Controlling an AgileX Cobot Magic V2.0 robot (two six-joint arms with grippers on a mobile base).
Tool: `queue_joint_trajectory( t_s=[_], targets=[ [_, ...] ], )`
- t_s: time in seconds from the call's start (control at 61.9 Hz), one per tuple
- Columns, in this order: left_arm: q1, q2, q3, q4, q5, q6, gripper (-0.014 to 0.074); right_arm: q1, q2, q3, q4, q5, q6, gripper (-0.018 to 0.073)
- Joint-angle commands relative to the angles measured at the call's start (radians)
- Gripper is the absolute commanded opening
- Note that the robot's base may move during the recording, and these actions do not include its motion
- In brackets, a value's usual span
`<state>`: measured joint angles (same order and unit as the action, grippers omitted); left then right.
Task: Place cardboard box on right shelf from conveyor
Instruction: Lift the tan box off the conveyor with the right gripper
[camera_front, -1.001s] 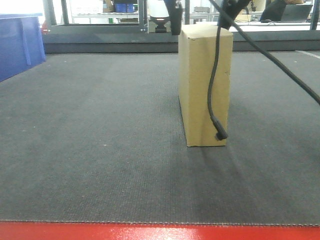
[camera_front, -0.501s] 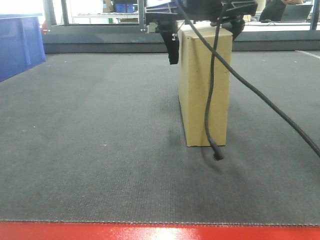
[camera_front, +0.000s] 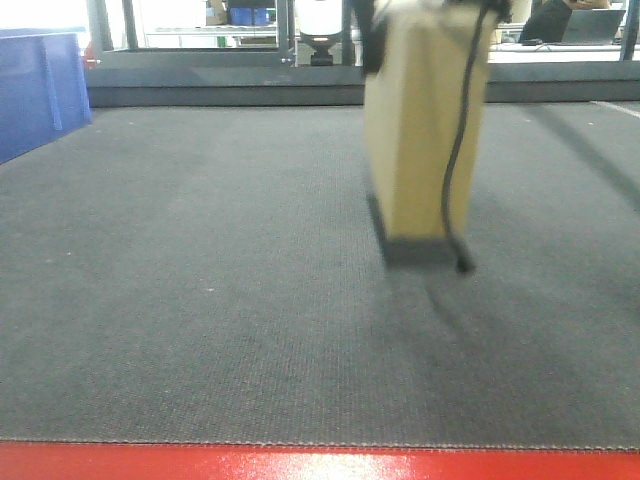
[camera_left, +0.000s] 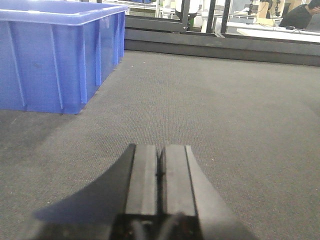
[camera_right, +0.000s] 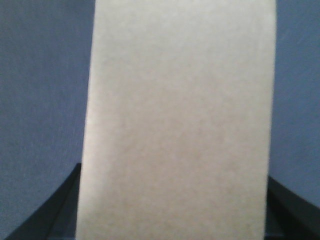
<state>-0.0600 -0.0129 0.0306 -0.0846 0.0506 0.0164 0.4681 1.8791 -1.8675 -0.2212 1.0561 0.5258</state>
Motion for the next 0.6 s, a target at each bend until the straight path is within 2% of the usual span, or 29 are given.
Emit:
queue_joint_trajectory(
  t_s=[0.0,0.113,0.194,0.581],
  targets=[
    [-0.001,-0.012,-0.004,-0.007,-0.090,-0.005,-0.0119,-0.034,-0.106,-0.031,-0.031,-0.057,-0.101,0.0215],
    [-0.001,-0.012,-0.004,-0.007,-0.090,-0.005,-0.0119,-0.077,-0.163,0.020,-0.031,-0.061,-0.248,0.0215],
    [-0.001,-0.012,-0.004,-0.007,-0.090,-0.005,-0.0119,-0.109,-0.218,0.106,-0.024,-0.091,-0.295,0.0215],
    [-0.001,-0.012,-0.004,-0.007,-0.090,-0.005,-0.0119,-0.295,-0.655,0.783,0.029,-0.528,-0.302,0.0215]
  ],
)
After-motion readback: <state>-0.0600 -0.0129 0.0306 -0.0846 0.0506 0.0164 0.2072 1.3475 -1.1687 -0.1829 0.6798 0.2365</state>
